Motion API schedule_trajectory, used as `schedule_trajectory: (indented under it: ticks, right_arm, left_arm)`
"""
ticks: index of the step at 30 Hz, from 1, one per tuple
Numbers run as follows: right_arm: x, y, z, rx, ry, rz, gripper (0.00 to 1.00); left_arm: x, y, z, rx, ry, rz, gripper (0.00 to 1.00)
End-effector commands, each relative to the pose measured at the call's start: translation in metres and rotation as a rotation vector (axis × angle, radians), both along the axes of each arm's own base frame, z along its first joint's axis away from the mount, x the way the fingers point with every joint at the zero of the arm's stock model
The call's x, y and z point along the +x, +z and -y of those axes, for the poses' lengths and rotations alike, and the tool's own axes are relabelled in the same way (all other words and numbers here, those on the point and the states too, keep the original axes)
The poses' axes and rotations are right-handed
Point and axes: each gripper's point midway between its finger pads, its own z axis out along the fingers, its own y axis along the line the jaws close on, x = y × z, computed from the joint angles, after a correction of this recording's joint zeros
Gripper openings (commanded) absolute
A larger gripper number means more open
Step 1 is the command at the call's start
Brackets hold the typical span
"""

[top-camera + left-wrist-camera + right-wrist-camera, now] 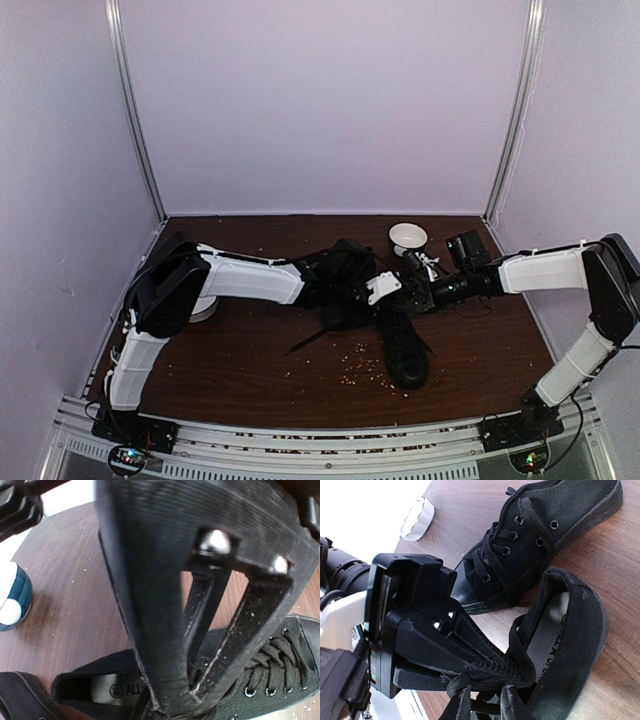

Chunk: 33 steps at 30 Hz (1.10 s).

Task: Tie the shoes
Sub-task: Adjust the loop with the shoelace on the shoe.

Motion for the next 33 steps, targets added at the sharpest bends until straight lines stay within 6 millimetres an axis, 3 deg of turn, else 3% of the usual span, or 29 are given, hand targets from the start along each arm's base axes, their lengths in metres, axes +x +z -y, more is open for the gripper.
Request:
schedule_trajectory:
  ticks: [1,9,20,22,33]
  right_arm:
    - [-0.003,-0.008,-0.008,0.019,0.020,0.002,0.22]
    - [-0.006,-0.016,-0.005,-0.005,0.027,-0.006,0.23]
    - [-0.011,-0.017,-0.003,-0.030,0.050,-0.041,0.08]
    - [-0.009,-0.013,0.000,-0.037,0.034,-0.025,0.00]
    - [0.000,0.018,0.012,-0.037,-0.024,0.052,0.00]
  left_arm:
    - [-0.012,0.070,0.037,-0.283,-0.076,0.036,0.00]
    - [-0.012,0.086,0.039,-0.356,-0.072,0.048,0.00]
    - [-0.012,0.083,0.037,-0.336,-0.074,0.067,0.00]
    - [-0.012,0.079,0.035,-0.322,-0.077,0.068,0.00]
    - [-0.010,0.058,0.026,-0.244,-0.060,0.089,0.00]
